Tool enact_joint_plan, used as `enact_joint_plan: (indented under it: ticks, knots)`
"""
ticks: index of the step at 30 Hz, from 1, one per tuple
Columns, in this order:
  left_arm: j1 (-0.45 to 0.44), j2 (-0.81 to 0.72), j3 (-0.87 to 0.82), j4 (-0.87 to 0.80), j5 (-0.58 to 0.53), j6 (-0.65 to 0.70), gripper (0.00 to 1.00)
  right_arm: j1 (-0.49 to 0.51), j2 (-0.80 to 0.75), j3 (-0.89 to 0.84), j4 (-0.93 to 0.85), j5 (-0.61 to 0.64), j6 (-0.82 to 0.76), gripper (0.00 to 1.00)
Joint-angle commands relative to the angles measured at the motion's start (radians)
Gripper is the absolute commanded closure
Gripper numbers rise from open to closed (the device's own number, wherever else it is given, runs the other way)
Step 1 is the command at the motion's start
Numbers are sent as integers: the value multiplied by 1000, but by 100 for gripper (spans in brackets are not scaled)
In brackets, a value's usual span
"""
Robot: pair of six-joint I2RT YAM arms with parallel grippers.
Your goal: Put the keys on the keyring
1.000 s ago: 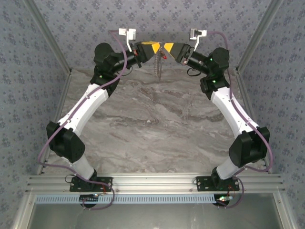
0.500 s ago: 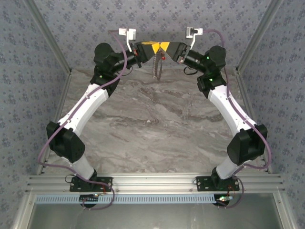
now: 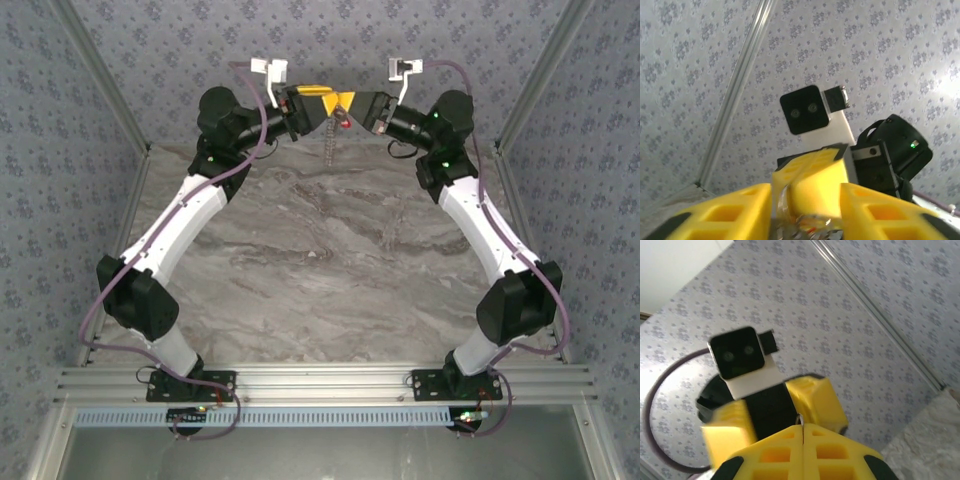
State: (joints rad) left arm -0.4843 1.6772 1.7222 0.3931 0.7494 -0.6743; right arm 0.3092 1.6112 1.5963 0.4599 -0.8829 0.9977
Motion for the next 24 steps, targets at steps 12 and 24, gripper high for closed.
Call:
enact_joint_plan:
  ticks: [12, 24]
  knots:
    - [59, -69, 91, -376, 98, 299, 40, -38, -105, 260, -972, -47, -776, 100]
    - [45, 31, 314, -662, 311, 387, 47, -20, -76, 398, -1210, -71, -924, 100]
